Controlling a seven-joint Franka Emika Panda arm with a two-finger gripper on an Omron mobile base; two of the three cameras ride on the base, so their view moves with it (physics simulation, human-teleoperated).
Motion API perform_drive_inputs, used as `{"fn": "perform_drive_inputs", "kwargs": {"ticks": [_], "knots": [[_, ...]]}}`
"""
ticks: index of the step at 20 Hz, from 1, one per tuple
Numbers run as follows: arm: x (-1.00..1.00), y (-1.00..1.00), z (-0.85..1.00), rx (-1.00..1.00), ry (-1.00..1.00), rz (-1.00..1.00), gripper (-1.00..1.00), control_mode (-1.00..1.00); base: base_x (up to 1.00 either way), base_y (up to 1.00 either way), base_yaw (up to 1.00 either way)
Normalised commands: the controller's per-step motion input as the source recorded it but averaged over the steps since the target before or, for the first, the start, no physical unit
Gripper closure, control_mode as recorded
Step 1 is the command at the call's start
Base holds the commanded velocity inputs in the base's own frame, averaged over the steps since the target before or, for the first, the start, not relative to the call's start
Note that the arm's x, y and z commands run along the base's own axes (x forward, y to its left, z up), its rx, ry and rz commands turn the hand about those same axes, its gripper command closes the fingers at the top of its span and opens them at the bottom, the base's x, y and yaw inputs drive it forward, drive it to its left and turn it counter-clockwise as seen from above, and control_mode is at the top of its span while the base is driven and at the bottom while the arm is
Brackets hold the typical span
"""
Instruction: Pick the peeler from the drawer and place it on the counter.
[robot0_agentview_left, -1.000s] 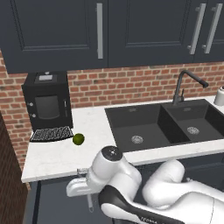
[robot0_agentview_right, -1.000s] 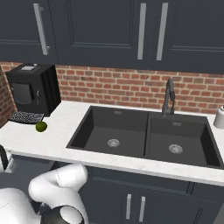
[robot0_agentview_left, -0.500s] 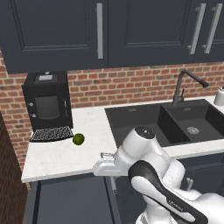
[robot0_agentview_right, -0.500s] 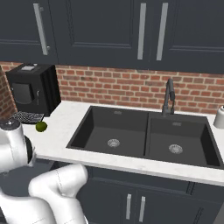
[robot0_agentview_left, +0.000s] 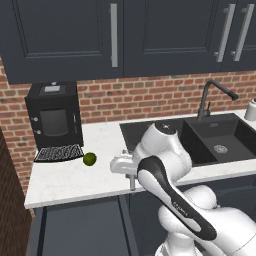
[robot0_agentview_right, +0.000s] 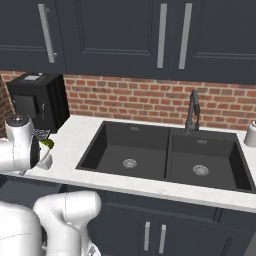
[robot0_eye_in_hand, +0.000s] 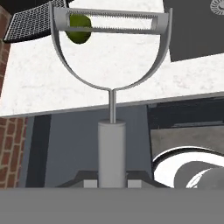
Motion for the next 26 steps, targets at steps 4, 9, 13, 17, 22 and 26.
{"fn": "perform_drive_inputs", "kwargs": {"ticks": [4, 9, 13, 17, 22, 26], "knots": [[0.89, -0.19, 0.22, 0.02, 0.00, -0.02, 1.00, -1.00, 0.00, 0.00, 0.00], [0.72, -0.11, -0.06, -0.01, 0.01, 0.00, 1.00, -1.00, 0.00, 0.00, 0.00], [0.50, 0.00, -0.50, -0.08, 0.00, 0.00, 1.00, -1.00, 0.00, 0.00, 0.00], [0.46, 0.00, -0.58, -0.07, 0.00, 0.00, 1.00, -1.00, 0.00, 0.00, 0.00], [0.33, -0.02, -0.51, -0.04, 0.00, 0.00, 1.00, -1.00, 0.00, 0.00, 0.00], [0.19, 0.00, -0.47, -0.06, 0.00, 0.00, 1.00, -1.00, 0.00, 0.00, 0.00]]}}
